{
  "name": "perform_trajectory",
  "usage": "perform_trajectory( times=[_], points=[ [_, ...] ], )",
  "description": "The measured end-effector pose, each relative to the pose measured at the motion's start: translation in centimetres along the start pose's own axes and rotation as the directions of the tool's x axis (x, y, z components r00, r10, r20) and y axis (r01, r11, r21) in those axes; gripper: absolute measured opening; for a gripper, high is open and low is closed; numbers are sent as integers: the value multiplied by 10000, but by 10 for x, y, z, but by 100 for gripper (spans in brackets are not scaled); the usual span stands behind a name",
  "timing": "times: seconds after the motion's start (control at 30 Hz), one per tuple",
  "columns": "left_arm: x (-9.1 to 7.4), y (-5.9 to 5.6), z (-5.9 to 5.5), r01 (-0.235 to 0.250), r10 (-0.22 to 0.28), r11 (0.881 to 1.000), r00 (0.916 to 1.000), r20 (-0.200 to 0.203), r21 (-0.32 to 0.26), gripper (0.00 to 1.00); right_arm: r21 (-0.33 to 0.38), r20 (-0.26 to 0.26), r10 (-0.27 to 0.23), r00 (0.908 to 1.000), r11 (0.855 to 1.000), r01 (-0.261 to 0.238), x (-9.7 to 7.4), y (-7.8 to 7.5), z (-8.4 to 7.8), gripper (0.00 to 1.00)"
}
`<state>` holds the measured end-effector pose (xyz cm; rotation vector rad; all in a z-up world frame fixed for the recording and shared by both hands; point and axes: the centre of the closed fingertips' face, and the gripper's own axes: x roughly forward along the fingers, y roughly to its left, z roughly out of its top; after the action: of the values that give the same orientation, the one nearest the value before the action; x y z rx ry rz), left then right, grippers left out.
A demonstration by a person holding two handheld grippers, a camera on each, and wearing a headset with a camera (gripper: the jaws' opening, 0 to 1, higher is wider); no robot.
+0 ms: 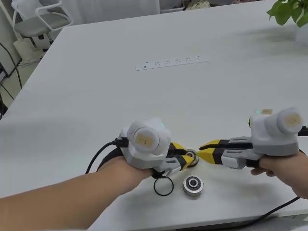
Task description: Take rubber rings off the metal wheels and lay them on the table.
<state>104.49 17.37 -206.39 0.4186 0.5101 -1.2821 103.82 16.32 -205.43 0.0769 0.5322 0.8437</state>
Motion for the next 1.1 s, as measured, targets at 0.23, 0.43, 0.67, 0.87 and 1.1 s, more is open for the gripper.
perform_trajectory(
  times=[0.23, 0.43, 0.67, 0.87, 1.1],
  points=[
    [0, 0, 0, 10, -10, 10000, 10000, 10, 7, 7, -478, -478, 83, 9988, 9988, -106, 0, 2, -11, 20],
    [-1, -1, 0, -1, 1, 10000, 10000, 13, -11, 7, -812, -805, 208, 9965, 9963, -273, 9, 5, -17, 21],
    [-1, -1, 0, -26, 26, 10000, 10000, 37, -39, 7, -1343, -1092, 155, 9939, 9905, -302, 17, 7, -20, 22],
    [-1, -1, 0, -39, 39, 10000, 10000, 81, -57, 7, -1560, -1125, -3, 9937, 9876, -174, 17, 4, -20, 21],
    [-1, -1, 0, -44, 45, 10000, 9999, 133, -82, 7, -1436, -1092, -66, 9940, 9896, -92, 14, 3, -23, 18]
  ],
)
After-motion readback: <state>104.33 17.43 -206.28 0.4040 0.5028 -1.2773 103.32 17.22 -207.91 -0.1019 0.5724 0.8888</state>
